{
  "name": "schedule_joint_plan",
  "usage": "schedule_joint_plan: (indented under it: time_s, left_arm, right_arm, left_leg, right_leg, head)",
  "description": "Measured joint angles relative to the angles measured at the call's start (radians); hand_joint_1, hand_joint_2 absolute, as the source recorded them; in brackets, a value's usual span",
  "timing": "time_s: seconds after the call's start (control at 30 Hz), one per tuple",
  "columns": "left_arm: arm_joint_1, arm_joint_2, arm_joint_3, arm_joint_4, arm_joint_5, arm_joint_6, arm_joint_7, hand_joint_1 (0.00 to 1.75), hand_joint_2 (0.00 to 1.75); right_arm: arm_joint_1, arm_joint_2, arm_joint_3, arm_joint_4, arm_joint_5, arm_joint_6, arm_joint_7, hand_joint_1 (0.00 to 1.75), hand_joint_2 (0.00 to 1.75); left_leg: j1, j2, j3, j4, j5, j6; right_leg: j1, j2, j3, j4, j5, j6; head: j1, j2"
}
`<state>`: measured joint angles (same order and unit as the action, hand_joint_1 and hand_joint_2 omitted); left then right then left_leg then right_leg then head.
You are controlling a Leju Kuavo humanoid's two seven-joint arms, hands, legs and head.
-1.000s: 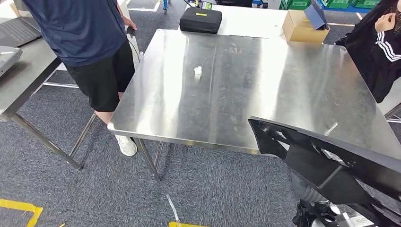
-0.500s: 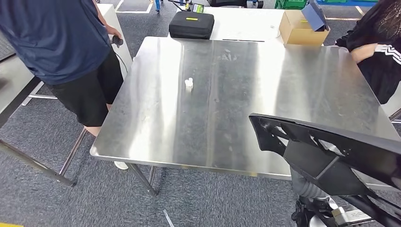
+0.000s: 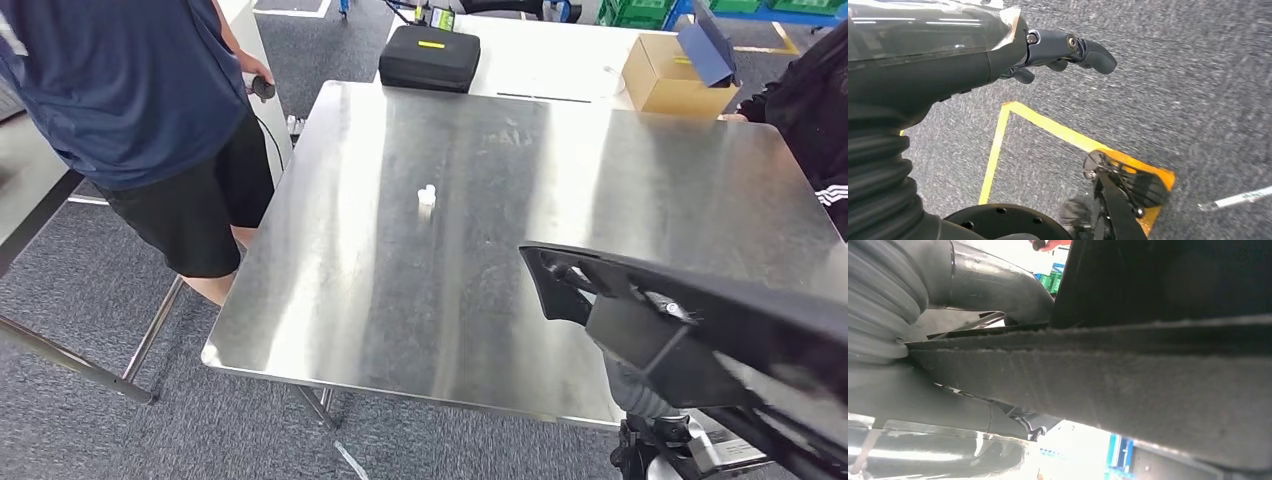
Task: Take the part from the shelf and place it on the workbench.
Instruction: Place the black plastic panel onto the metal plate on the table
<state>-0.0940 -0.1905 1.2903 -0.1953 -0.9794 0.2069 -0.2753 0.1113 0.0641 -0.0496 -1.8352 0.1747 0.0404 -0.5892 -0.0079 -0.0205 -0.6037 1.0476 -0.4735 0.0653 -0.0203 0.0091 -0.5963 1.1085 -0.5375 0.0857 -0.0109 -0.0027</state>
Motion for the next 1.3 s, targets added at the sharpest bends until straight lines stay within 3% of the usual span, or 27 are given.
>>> schedule_joint_plan:
  time_s: [0.07, 0.13, 0.2, 0.4, 0.73, 0.93, 1.1, 1.3]
  left_arm:
    - [-0.002, 0.000, -0.001, 0.000, -0.009, -0.002, 0.008, 0.00, 1.75]
    - [-0.003, 0.001, -0.004, 0.000, -0.018, -0.006, 0.013, 0.00, 1.75]
    - [-0.005, 0.002, -0.008, 0.000, -0.024, -0.008, 0.014, 0.00, 1.75]
    - [-0.009, 0.007, -0.016, 0.000, -0.033, -0.018, 0.007, 0.00, 1.75]
    - [-0.009, 0.010, -0.023, 0.000, -0.043, -0.025, 0.004, 0.00, 1.75]
    - [-0.009, 0.012, -0.033, 0.000, -0.061, -0.037, 0.007, 0.00, 1.75]
    - [-0.010, 0.013, -0.054, 0.000, -0.094, -0.039, 0.019, 0.00, 1.75]
    - [-0.008, 0.014, -0.079, 0.000, -0.121, -0.037, 0.012, 0.00, 1.75]
  right_arm:
    - [-0.006, 0.000, 0.013, 0.006, 0.044, -0.008, 0.007, 1.75, 1.75]
    - [-0.024, 0.000, 0.041, 0.025, 0.096, -0.020, 0.018, 1.75, 1.75]
    - [-0.056, -0.002, 0.089, 0.065, 0.135, -0.037, 0.032, 1.75, 1.75]
    - [-0.171, -0.010, 0.235, 0.236, 0.167, -0.089, 0.058, 1.75, 1.75]
    - [-0.258, -0.024, 0.309, 0.362, 0.194, -0.125, 0.099, 1.75, 1.75]
    - [-0.458, 0.000, 0.342, 0.629, 0.267, -0.254, 0.145, 1.75, 1.75]
    - [-0.732, 0.029, 0.337, 0.973, 0.323, -0.332, 0.213, 1.75, 1.75]
    - [-0.994, 0.029, 0.317, 1.292, 0.422, -0.415, 0.424, 1.75, 1.75]
  left_leg:
    - [-0.004, -0.002, 0.011, 0.001, -0.014, -0.007]
    - [-0.006, -0.001, 0.012, 0.001, -0.018, -0.002]
    - [-0.005, 0.001, 0.015, -0.002, -0.018, 0.005]
    - [-0.004, 0.001, 0.022, -0.014, -0.017, -0.007]
    - [-0.004, 0.001, 0.022, -0.015, -0.021, -0.015]
    - [-0.006, 0.001, 0.025, -0.015, -0.021, -0.015]
    - [-0.007, 0.002, 0.026, -0.014, -0.019, -0.015]
    - [-0.007, 0.000, 0.025, -0.014, -0.019, -0.015]
  right_leg:
    - [0.006, 0.000, 0.023, -0.076, 0.047, -0.013]
    - [0.008, 0.002, 0.030, -0.084, 0.050, -0.024]
    - [0.008, 0.005, 0.030, -0.085, 0.051, -0.024]
    - [0.010, 0.004, 0.031, -0.085, 0.046, -0.031]
    - [0.010, 0.004, 0.032, -0.084, 0.043, -0.034]
    - [0.009, 0.004, 0.035, -0.085, 0.044, -0.034]
    - [0.008, 0.004, 0.035, -0.085, 0.046, -0.036]
    - [0.008, 0.003, 0.035, -0.086, 0.046, -0.036]
  head:
    - [0.000, 0.000]
    - [-0.001, 0.000]
    - [-0.002, 0.000]
    - [-0.002, 0.000]
    - [-0.002, 0.000]
    - [-0.002, 0.000]
    - [-0.002, 0.000]
    - [-0.002, 0.000]
